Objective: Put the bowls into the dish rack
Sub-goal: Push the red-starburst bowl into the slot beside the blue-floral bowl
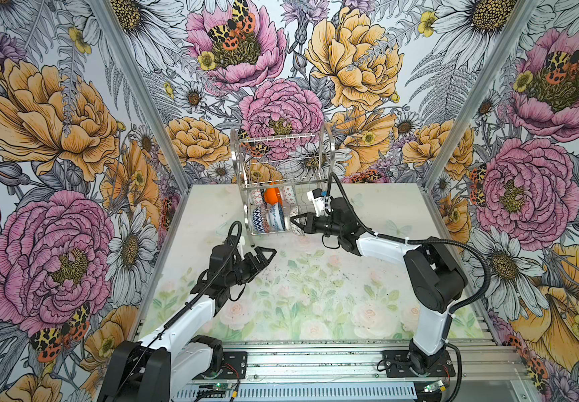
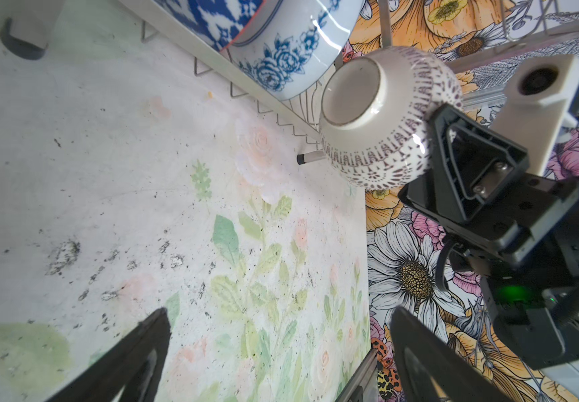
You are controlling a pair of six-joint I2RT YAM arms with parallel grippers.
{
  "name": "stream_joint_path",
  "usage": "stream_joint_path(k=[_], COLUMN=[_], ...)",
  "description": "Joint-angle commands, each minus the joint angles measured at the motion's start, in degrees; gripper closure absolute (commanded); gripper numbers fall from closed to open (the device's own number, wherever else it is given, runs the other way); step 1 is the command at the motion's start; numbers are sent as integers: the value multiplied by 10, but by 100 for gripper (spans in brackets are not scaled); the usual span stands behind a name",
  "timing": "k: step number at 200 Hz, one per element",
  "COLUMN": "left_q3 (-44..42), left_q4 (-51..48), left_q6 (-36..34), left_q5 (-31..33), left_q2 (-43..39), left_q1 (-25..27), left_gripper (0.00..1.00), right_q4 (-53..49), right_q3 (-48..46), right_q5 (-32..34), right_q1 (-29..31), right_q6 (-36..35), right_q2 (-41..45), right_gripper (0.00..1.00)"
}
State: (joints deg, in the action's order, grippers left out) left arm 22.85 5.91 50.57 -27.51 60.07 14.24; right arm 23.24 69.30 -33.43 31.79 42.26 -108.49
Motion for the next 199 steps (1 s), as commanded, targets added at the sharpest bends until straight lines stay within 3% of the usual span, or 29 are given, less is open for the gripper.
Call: stream_joint_path(k=[1,199], left_q3=[18,23], left_q4=[18,-10], left_q6=[-18,-42], left_q5=[8,29], left_q2=[6,-5], left_q1=[10,12], left_gripper=[1,2], right_q4=[82,218], right_q3=[46,100], right_q5=[-12,-33], right_q1=[-2,-16], right_q6=[6,62], right_q2=[-5,-139], right_gripper=[100,100])
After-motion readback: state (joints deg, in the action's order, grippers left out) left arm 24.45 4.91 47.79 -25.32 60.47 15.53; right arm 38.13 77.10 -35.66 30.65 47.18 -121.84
